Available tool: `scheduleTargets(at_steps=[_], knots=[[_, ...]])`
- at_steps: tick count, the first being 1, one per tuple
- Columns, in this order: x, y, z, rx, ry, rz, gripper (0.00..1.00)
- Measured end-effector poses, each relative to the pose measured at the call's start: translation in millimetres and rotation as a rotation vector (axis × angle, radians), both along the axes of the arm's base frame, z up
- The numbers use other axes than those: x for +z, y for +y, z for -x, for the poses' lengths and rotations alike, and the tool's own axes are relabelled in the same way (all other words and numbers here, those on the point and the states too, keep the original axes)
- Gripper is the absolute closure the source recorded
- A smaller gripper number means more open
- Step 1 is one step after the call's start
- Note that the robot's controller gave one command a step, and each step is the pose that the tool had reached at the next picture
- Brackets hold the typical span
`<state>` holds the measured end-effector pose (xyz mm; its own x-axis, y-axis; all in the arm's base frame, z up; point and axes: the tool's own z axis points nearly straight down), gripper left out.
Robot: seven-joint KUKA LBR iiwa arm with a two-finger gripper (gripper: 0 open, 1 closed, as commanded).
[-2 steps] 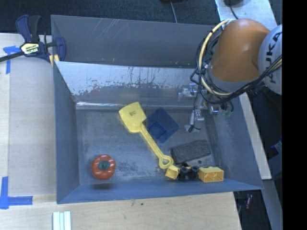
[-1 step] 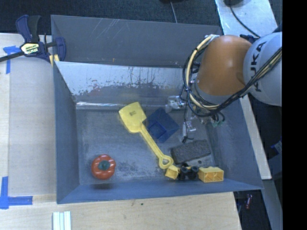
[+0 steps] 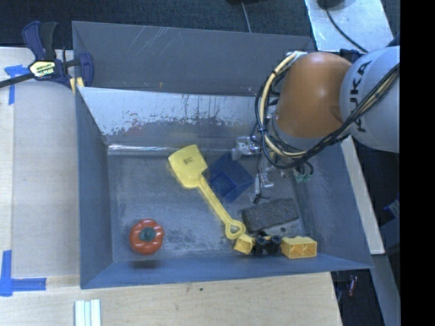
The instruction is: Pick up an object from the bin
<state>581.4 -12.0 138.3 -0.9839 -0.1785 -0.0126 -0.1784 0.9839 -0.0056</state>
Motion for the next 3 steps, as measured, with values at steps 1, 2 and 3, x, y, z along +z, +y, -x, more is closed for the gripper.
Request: scheduleTargets(at_steps=[1,2,3], knots=[[-67,-84,7.9,0.314,-0.002,0.003,0.0],[-59,9,-36.3,-0.173,-0.002,-0.005,0.0],[-66,-23,70.5,-0.159,-0.013,0.0,0.0]])
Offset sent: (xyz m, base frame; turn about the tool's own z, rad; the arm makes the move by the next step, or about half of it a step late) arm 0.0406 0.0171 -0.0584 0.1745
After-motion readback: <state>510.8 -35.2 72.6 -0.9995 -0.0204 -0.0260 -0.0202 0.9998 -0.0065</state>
